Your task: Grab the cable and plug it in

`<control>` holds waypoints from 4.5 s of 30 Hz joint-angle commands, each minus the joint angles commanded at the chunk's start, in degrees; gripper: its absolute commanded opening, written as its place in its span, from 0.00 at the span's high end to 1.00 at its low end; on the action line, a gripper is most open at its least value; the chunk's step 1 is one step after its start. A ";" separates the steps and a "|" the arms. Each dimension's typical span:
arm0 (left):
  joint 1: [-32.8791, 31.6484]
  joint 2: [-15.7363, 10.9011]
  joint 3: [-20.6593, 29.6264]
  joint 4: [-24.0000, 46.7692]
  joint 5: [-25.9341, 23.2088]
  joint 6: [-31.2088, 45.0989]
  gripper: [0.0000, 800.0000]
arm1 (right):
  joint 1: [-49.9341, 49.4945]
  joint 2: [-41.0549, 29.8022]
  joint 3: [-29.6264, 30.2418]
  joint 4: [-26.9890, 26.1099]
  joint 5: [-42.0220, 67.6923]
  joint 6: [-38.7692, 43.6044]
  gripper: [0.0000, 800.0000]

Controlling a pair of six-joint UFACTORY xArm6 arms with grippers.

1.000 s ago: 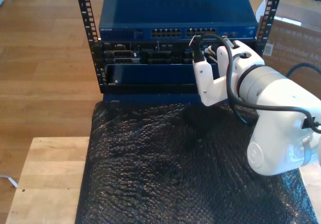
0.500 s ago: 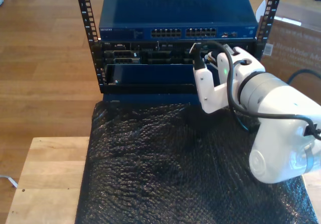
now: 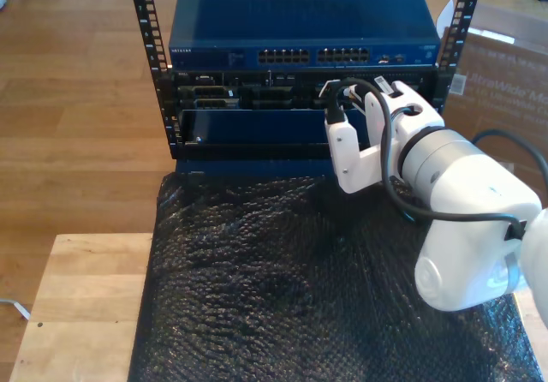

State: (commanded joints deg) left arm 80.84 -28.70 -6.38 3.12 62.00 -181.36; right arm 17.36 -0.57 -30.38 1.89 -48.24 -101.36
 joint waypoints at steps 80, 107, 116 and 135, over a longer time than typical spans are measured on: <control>-0.09 0.00 0.00 0.00 0.00 0.00 0.00 | 4.48 41.41 -32.70 23.21 -31.74 -0.70 1.00; -0.09 0.00 0.00 0.00 0.00 0.00 0.00 | 4.40 43.78 -35.52 23.03 -30.95 3.52 1.00; -0.09 0.00 0.00 0.00 0.00 0.00 0.00 | 4.22 43.69 -36.48 22.95 -30.86 3.43 1.00; -0.09 0.00 0.00 0.00 0.00 0.00 0.00 | 4.13 44.48 -36.66 22.86 -30.59 3.08 1.00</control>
State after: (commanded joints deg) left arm 80.75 -28.70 -6.38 3.12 62.00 -181.36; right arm 21.49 43.91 -67.04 24.75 -78.84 -98.29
